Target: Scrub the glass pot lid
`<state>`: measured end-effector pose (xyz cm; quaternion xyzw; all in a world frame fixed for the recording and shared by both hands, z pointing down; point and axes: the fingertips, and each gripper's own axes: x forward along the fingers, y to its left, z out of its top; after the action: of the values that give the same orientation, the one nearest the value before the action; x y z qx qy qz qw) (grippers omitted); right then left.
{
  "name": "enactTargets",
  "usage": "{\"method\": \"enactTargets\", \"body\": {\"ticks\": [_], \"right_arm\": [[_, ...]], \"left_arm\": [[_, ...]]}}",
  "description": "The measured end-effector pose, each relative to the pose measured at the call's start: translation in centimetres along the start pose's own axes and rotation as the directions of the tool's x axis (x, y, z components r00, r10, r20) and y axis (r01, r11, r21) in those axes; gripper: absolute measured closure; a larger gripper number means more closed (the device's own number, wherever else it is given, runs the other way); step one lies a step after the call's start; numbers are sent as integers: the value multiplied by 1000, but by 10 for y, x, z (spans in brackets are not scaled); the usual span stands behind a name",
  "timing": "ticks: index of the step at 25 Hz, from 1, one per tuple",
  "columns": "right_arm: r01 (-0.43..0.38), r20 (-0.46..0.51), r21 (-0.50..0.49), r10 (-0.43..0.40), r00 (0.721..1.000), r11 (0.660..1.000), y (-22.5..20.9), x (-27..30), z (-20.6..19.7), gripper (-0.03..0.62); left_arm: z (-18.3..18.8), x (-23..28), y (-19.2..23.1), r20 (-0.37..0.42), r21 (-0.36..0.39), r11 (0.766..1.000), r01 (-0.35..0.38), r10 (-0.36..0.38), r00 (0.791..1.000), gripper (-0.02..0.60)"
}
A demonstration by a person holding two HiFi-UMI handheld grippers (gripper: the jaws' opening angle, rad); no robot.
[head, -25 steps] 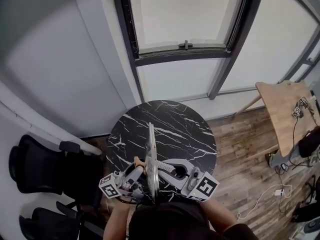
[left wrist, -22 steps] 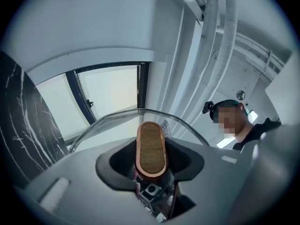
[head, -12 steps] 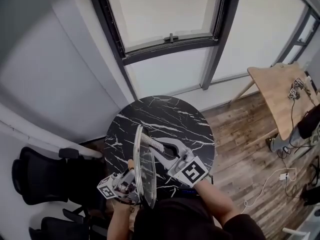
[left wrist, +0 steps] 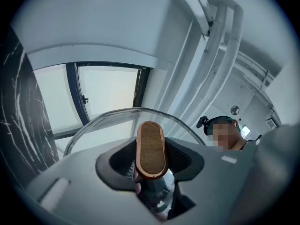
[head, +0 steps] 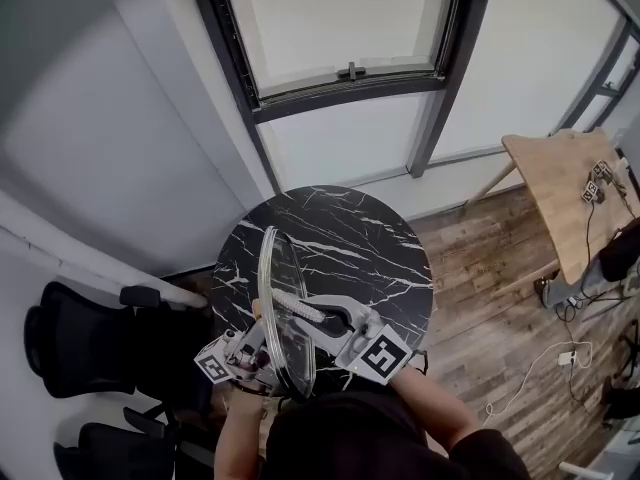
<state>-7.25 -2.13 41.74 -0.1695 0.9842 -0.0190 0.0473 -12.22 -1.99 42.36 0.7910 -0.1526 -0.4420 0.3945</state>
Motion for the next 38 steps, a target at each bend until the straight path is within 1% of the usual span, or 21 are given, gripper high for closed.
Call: {"method": "enactTargets", "body": {"ticks": [4,8,11,15,18,20,22,24,27,29,32,34,38], "right_arm": [[-108,9,44,108,994,993,36,-13,-7,519],[-202,26,103,201,979,974,66,-34,-8,519],[-246,27,143,245,969,959,78,-50,-12,519],[-314,55,186,309,950,931,87,-62,-12,520],[-337,60,200,332,941,920,89,-65,-12,520],[-321,25,175,322,946,931,88,-62,-18,520],[-281,-15,149,286,958,948,84,-55,-28,520],[-238,-23,148,243,970,960,74,-45,-35,520],[-176,3,160,178,984,971,47,-32,-34,520],[-153,25,155,151,988,976,29,-26,-28,520],[-122,26,91,120,992,988,7,-12,-25,520],[-81,50,56,78,996,995,-11,-3,-24,520],[23,70,61,-28,997,998,-51,10,-17,520]], "left_arm": [[14,-5,8,19,18,1000,-25,25,1000,403],[27,-7,15,64,26,998,-58,56,996,403],[35,-8,16,91,49,995,-84,79,993,403],[36,-8,13,95,81,991,-104,96,991,404],[37,-10,12,101,80,991,-107,99,990,403],[36,-10,11,99,68,992,-102,95,990,403],[31,-10,6,85,59,995,-87,82,993,403],[21,-11,2,59,57,996,-69,65,996,403],[5,-7,-5,17,56,997,-51,50,999,403],[1,-8,-6,7,54,997,-47,47,999,403],[0,-9,-4,4,39,998,-59,59,998,402],[-5,-10,-7,-9,37,998,-51,52,999,402],[-10,-4,-17,-25,29,999,-23,24,999,402]]}}
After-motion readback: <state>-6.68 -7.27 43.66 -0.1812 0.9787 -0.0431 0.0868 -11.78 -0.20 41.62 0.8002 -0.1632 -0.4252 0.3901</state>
